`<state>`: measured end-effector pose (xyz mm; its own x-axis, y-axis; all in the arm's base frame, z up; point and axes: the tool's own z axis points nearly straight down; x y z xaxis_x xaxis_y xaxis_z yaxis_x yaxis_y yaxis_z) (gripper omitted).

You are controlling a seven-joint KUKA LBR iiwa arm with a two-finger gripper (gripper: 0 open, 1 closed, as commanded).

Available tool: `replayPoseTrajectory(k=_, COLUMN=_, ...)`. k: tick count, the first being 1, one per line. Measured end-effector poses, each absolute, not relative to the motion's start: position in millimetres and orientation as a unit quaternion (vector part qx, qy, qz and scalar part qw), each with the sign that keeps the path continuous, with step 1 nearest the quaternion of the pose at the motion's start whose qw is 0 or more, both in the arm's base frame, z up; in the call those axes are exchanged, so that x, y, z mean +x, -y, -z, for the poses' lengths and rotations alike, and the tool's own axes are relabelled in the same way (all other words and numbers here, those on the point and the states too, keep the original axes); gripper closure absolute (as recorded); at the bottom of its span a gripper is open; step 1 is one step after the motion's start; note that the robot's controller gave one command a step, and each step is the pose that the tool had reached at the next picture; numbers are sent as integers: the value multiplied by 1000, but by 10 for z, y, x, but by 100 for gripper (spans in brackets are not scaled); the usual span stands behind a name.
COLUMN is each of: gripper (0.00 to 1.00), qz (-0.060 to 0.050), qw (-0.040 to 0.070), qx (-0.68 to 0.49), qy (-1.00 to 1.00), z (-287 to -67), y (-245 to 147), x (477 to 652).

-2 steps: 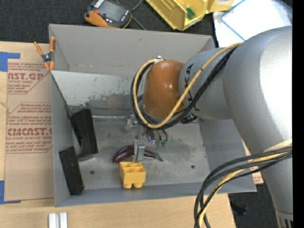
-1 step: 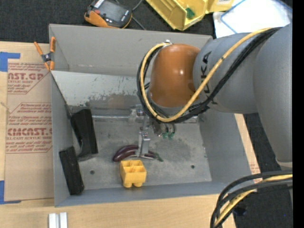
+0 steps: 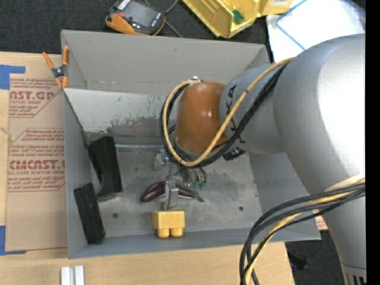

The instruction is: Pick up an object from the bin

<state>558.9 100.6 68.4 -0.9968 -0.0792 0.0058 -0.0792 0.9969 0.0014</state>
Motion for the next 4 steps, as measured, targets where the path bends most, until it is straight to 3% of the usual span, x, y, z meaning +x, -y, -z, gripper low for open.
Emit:
replayPoseTrajectory(k=1, gripper=0, qz=3, qw=-11, qx=3, qy=1000, z=-701, y=-871, x=5555)
replayPoseTrajectory(k=2, gripper=100, qz=2, qw=-1, qx=36, qy=999, z=-705, y=-1004, x=5602)
replayPoseTrajectory(k=4, gripper=100, qz=2, qw=0, qx=36, qy=999, z=-819, y=-1005, x=5594)
